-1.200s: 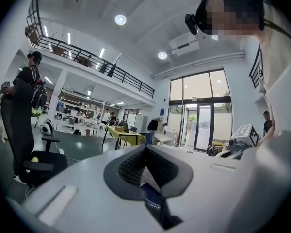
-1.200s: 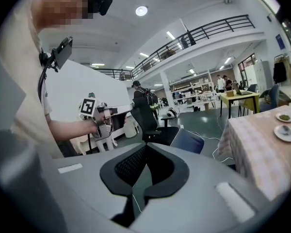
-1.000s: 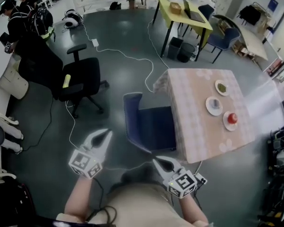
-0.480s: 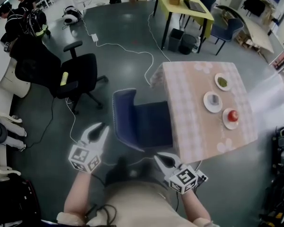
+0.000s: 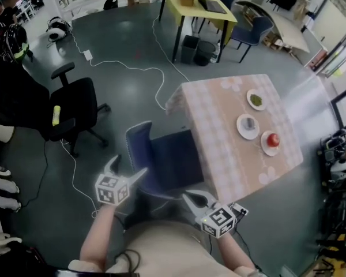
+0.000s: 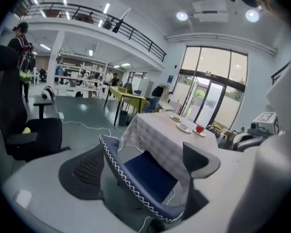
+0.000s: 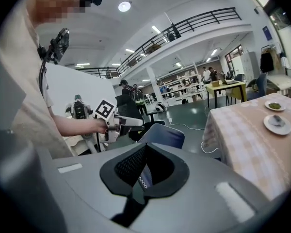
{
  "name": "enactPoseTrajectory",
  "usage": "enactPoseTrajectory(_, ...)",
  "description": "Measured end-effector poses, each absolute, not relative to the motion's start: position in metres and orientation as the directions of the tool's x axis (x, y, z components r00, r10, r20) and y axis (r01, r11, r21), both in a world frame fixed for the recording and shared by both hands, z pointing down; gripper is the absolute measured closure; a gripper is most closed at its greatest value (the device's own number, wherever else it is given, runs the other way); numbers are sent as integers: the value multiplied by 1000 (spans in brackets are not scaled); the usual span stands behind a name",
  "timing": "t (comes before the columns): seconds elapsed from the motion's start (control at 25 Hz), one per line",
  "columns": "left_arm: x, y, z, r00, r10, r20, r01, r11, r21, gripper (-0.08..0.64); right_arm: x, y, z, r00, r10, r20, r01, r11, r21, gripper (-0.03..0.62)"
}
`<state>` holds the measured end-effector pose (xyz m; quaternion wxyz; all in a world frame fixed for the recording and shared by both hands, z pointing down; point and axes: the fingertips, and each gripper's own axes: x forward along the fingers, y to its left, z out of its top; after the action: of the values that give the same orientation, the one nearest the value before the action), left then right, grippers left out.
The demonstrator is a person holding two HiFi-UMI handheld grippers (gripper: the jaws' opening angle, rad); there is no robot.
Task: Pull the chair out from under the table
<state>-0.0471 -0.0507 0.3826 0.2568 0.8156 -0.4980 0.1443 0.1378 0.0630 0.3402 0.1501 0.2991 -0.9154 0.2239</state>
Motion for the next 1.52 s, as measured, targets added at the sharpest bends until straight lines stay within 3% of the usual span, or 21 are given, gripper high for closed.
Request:
enactPoseTrajectory(0.24, -54, -81, 455, 560, -591, 581, -822, -307, 480, 71, 100, 53, 345, -725, -516, 457, -676, 662, -325, 578)
enactPoseTrajectory(0.44, -42, -84, 489, 567, -512, 645, -819, -271, 505, 82, 99, 57, 341, -707, -537, 461, -698, 633, -333, 578)
enactPoseTrajectory(0.52, -41, -83, 496, 528, -513, 676, -846, -251, 470, 135, 112, 65, 339, -698, -551, 457, -710, 616, -342, 578)
enactPoseTrajectory(0.6, -45, -83, 501, 471, -525, 709, -880, -221, 421, 234, 128, 77, 344, -694, -559, 455, -717, 597, -360, 578)
enactPoseTrajectory(0.92, -46, -84, 503, 393, -468, 792, -919, -175, 352, 348, 205, 102, 471, -672, -473, 571, -741, 418, -526, 578)
enactPoseTrajectory(1.04, -46, -83, 506, 392, -454, 800, -920, -169, 354, 347, 220, 110, 539, -645, -425, 635, -762, 291, -578, 574)
enactPoseTrajectory(1.08, -44, -80, 509, 418, -436, 797, -908, -167, 385, 328, 221, 116, 565, -641, -398, 657, -764, 251, -594, 508)
enactPoseTrajectory(1.12, -41, -76, 513, 466, -403, 788, -883, -162, 440, 275, 219, 122, 592, -645, -367, 670, -759, 207, -617, 394)
enactPoseTrajectory(1.2, -30, -68, 519, 600, -315, 735, -795, -132, 593, 123, 213, 127, 645, -649, -342, 679, -742, 89, -665, 214)
enactPoseTrajectory(1.24, -23, -65, 518, 658, -283, 698, -745, -111, 658, 124, 211, 125, 671, -634, -357, 686, -739, 19, -673, 201)
enactPoseTrajectory(1.28, -19, -64, 516, 691, -273, 669, -712, -97, 695, 187, 210, 122, 695, -613, -380, 692, -732, -56, -679, 202)
enactPoseTrajectory(1.32, -18, -64, 514, 702, -274, 657, -700, -93, 708, 202, 210, 117, 717, -595, -409, 693, -709, -139, -691, 199)
enactPoseTrajectory(1.52, -13, -68, 515, 698, -216, 683, -716, -170, 677, 233, 235, 69, 800, -454, -619, 641, -432, -476, -766, 184)
